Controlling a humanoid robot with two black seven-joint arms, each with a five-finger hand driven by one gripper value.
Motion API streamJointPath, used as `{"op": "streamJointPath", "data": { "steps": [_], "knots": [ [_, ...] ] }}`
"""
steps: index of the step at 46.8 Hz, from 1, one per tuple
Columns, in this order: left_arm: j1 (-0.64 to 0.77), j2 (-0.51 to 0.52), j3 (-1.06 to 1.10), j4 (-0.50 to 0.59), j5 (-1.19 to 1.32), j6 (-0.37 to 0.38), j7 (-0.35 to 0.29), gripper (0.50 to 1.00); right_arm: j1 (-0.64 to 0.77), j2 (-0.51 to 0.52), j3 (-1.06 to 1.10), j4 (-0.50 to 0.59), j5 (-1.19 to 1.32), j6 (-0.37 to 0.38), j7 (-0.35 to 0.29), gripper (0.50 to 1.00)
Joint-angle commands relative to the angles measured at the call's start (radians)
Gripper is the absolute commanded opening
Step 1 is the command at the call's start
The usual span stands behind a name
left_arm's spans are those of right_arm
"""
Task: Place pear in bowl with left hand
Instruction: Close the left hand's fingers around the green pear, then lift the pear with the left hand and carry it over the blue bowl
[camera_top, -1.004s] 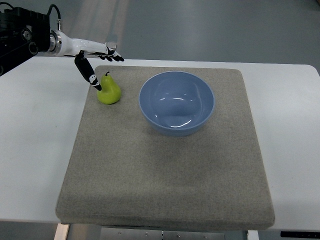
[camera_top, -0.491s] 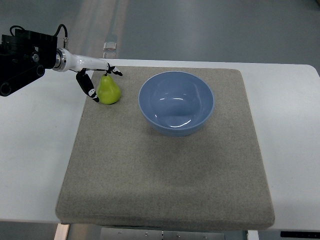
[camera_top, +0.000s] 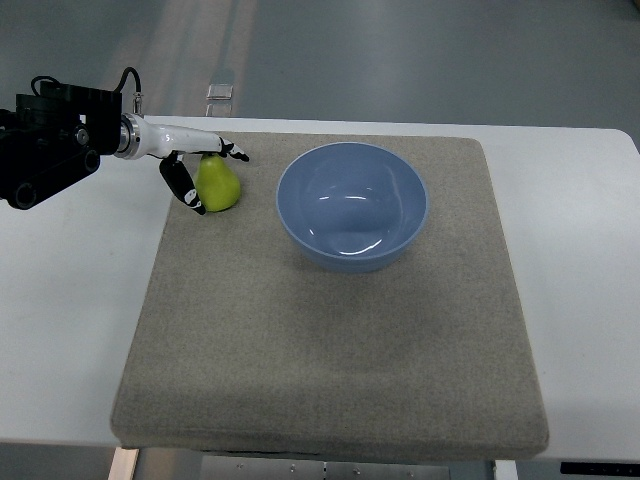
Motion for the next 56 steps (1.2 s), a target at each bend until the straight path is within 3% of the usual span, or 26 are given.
{"op": "streamJointPath", "data": {
  "steps": [1,5,15,23,56],
  "knots": [
    [0.007,0.0,-0.001,0.001,-0.001,0.007,0.0,0.96,0.0,0.0,-0.001,0.0,0.0,0.0,0.0,0.926],
    [0.011,0.0,-0.001,0.014,-0.002,0.019,0.0,0.934,0.0,0.0,0.0,0.0,0.0,0.0,0.0,0.926],
    [0.013,-0.02,-0.007,0.044,-0.004,0.03,0.003,0.804,0.0,0.0,0.0,0.0,0.0,0.0,0.0,0.926],
    [0.013,-0.02,-0.003,0.044,0.001,0.032,0.006,0.5,0.0,0.0,0.0,0.001,0.0,0.0,0.0,0.926],
    [-0.021,-0.018,-0.024,0.035,-0.002,0.035,0.009,0.5,0.0,0.0,0.0,0.0,0.0,0.0,0.0,0.924]
  ]
}}
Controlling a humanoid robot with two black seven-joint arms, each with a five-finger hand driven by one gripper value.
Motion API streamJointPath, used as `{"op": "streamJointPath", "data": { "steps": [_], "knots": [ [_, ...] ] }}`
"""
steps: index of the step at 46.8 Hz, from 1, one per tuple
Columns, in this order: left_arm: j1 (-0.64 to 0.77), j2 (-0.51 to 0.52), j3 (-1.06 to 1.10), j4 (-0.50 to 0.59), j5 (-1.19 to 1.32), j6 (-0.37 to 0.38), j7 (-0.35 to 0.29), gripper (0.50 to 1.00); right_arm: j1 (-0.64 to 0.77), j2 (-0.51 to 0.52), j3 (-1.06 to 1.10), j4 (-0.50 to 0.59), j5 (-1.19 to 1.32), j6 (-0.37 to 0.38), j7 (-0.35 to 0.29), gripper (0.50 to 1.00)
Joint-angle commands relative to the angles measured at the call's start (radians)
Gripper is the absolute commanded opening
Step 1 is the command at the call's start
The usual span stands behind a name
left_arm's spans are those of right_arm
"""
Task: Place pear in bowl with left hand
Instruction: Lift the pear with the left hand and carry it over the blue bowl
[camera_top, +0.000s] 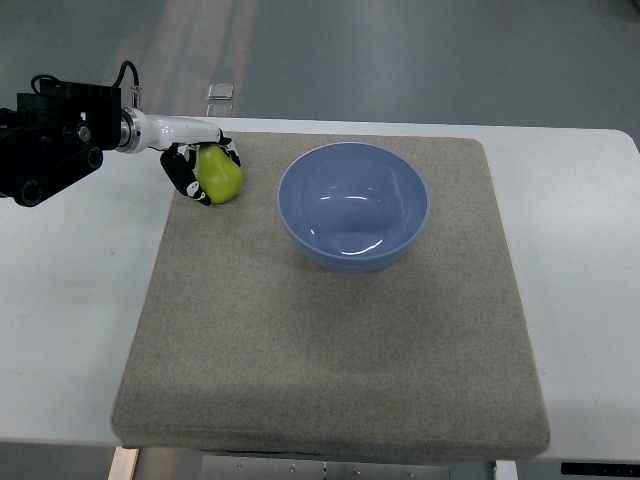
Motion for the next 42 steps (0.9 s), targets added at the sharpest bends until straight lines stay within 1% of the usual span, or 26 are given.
{"op": "streamJointPath", "data": {
  "steps": [1,15,25,32,42],
  "knots": [
    [-0.019,0.003,-0.017,-0.002,-0.001,0.001,0.0,0.5,0.0,0.0,0.0,0.0,0.0,0.0,0.0,0.926],
    [-0.114,-0.002,-0.127,-0.008,0.002,-0.01,0.0,0.5,0.0,0.0,0.0,0.0,0.0,0.0,0.0,0.926],
    [-0.125,-0.026,-0.157,-0.033,0.002,-0.01,0.0,0.5,0.0,0.0,0.0,0.0,0.0,0.0,0.0,0.926],
    [-0.146,-0.077,-0.157,-0.037,-0.003,-0.01,0.0,0.5,0.0,0.0,0.0,0.0,0.0,0.0,0.0,0.926],
    [-0.152,-0.185,-0.157,-0.037,-0.017,-0.007,0.001,0.5,0.0,0.0,0.0,0.0,0.0,0.0,0.0,0.926]
  ]
}}
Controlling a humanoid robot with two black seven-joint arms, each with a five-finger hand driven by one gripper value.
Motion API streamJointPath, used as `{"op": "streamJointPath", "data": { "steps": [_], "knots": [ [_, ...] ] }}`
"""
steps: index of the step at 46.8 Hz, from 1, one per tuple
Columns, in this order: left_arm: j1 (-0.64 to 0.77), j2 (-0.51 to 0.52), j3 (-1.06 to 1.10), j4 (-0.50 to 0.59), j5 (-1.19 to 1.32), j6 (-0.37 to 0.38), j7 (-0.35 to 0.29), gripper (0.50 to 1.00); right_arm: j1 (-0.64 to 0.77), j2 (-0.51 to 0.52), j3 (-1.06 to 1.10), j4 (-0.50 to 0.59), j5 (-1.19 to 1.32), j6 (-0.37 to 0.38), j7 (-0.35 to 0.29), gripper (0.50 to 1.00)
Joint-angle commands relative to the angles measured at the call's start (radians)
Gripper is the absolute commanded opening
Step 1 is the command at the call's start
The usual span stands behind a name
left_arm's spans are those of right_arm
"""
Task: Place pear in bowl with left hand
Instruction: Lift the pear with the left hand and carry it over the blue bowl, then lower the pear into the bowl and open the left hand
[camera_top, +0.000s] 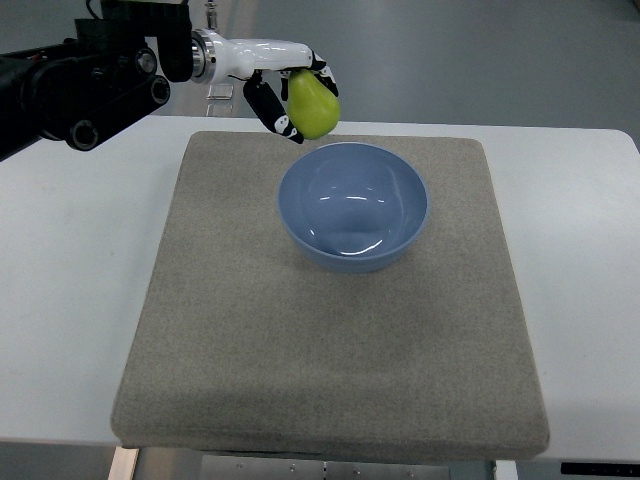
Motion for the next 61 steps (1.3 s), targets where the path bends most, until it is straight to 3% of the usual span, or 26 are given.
{"op": "streamJointPath", "data": {
  "steps": [1,22,60,61],
  "knots": [
    [-0.001,-0.038,0.0,0.0,-0.003,0.003,0.002,0.5,0.0,0.0,0.0,0.0,0.0,0.0,0.0,0.926],
    [0.054,-0.137,0.016,0.011,0.016,0.006,0.02,0.5,0.0,0.0,0.0,0.0,0.0,0.0,0.0,0.926],
    [0.127,-0.17,0.033,0.013,0.017,0.009,0.017,0.5,0.0,0.0,0.0,0.0,0.0,0.0,0.001,0.926],
    [0.127,-0.17,0.033,0.013,0.013,0.009,0.017,0.584,0.0,0.0,0.0,0.0,0.0,0.0,0.0,0.926]
  ]
}}
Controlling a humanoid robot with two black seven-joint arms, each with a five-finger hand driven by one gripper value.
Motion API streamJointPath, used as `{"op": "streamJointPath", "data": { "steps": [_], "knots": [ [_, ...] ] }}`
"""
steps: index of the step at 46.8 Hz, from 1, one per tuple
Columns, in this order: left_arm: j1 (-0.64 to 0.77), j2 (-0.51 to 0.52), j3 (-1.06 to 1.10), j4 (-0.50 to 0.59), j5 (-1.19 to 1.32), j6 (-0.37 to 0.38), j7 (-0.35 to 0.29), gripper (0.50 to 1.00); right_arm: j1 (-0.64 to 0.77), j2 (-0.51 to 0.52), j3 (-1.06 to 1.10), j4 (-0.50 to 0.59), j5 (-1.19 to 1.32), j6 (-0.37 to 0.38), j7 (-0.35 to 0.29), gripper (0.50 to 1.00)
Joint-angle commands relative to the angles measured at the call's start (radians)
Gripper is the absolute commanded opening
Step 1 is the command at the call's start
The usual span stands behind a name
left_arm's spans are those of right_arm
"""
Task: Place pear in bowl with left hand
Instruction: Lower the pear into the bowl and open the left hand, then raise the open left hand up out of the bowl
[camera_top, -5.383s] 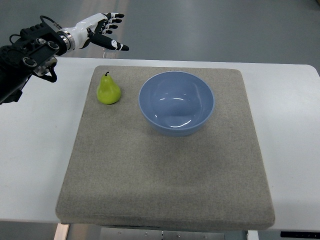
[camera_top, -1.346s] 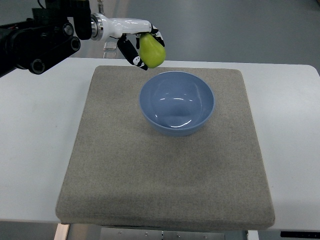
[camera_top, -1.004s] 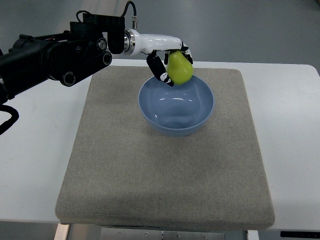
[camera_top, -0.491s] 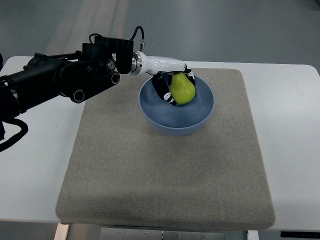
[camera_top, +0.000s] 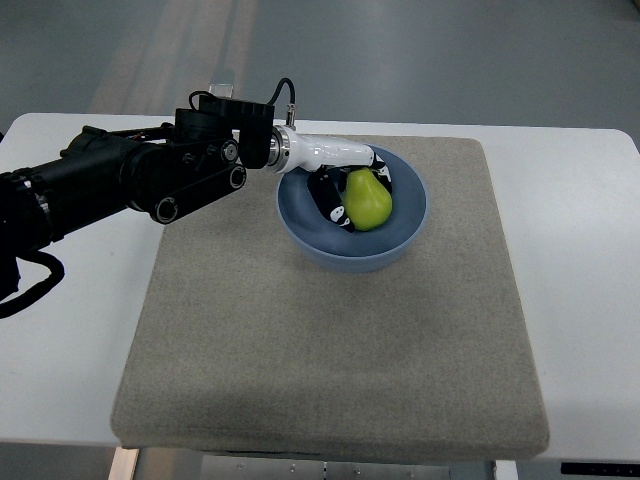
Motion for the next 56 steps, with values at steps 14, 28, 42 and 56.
{"op": "streamJointPath", "data": {
  "steps": [14,28,42,56],
  "knots": [
    [0.002,-0.002,-0.004,-0.01,-0.021,0.017,-0.012,0.947,0.0,0.0,0.0,0.0,0.0,0.0,0.0,0.926],
    [-0.009,0.001,-0.022,-0.014,-0.021,0.017,-0.015,0.958,0.0,0.0,-0.001,0.001,0.0,0.0,0.0,0.926],
    [-0.038,0.012,-0.093,-0.026,-0.023,0.015,-0.015,0.958,0.0,0.0,0.0,0.0,0.0,0.0,0.0,0.926],
    [-0.041,0.056,-0.108,-0.01,-0.025,0.067,-0.015,0.958,0.0,0.0,-0.001,0.0,0.0,0.0,0.0,0.924]
  ]
}}
